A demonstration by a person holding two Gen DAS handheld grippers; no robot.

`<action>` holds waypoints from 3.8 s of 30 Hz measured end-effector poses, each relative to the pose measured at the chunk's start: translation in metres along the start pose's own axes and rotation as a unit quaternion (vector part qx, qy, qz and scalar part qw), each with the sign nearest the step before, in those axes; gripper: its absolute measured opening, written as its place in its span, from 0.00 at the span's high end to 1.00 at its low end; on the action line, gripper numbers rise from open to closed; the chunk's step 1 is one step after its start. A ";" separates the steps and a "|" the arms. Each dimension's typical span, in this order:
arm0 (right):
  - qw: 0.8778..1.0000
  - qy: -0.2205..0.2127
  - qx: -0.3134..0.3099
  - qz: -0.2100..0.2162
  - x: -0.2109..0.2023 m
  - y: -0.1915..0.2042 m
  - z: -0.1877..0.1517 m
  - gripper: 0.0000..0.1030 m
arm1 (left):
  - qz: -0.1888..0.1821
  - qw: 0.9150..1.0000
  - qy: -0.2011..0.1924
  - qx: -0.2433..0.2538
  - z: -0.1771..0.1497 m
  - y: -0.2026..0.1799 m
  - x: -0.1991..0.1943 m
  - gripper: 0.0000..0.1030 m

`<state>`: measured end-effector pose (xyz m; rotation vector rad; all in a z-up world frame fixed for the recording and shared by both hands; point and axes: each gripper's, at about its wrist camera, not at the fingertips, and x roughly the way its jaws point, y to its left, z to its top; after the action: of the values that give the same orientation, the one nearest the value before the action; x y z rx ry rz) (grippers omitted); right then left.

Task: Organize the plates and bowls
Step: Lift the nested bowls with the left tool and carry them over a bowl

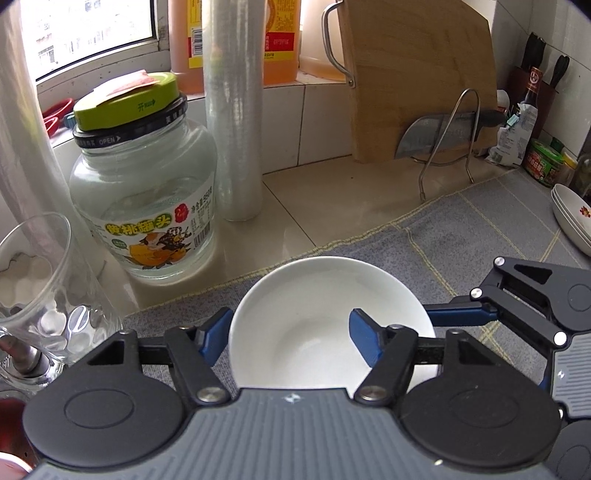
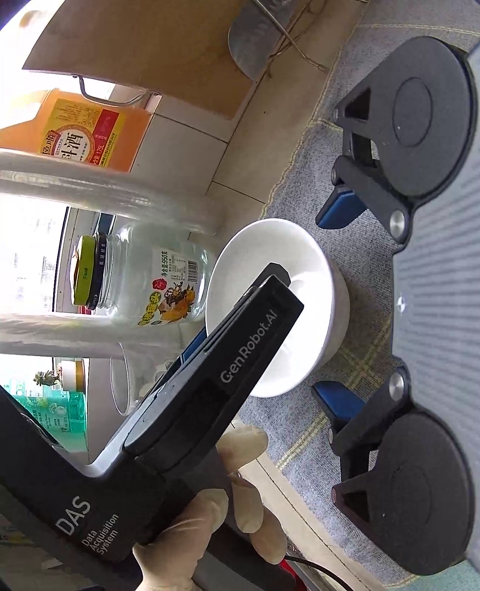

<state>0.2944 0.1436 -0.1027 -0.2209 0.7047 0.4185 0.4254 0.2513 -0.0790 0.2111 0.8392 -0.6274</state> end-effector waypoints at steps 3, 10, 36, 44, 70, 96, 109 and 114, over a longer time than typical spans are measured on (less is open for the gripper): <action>1.000 -0.001 0.000 -0.001 0.001 0.000 0.002 0.17 | -0.002 1.000 0.001 0.003 0.000 0.000 0.000 0.34; 1.000 -0.004 -0.007 0.002 0.000 0.001 0.004 0.17 | -0.009 1.000 0.004 0.014 0.000 -0.004 0.001 0.34; 1.000 0.019 0.000 0.022 -0.057 0.009 -0.001 0.17 | -0.015 0.999 -0.007 0.033 -0.013 -0.050 -0.055 0.35; 1.000 0.015 -0.001 0.022 -0.085 0.009 -0.010 0.17 | -0.017 0.999 -0.020 0.034 -0.019 -0.077 -0.076 0.35; 0.999 -0.012 0.029 -0.002 -0.184 -0.035 -0.066 0.17 | -0.042 0.995 -0.042 0.079 -0.003 -0.197 -0.096 0.35; 0.993 0.008 0.085 -0.077 -0.235 -0.100 -0.136 0.17 | -0.117 0.985 -0.028 0.127 0.019 -0.293 -0.053 0.35; 0.994 0.030 0.091 -0.060 -0.225 -0.104 -0.144 0.17 | -0.125 0.987 -0.007 0.104 0.009 -0.291 -0.039 0.35; 0.993 0.033 0.096 -0.055 -0.222 -0.106 -0.146 0.17 | -0.130 0.987 -0.006 0.097 0.008 -0.289 -0.036 0.35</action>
<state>0.1047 -0.0656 -0.0573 -0.0917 0.7885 0.2381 0.2400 0.0323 -0.0276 0.2767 0.8011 -0.9556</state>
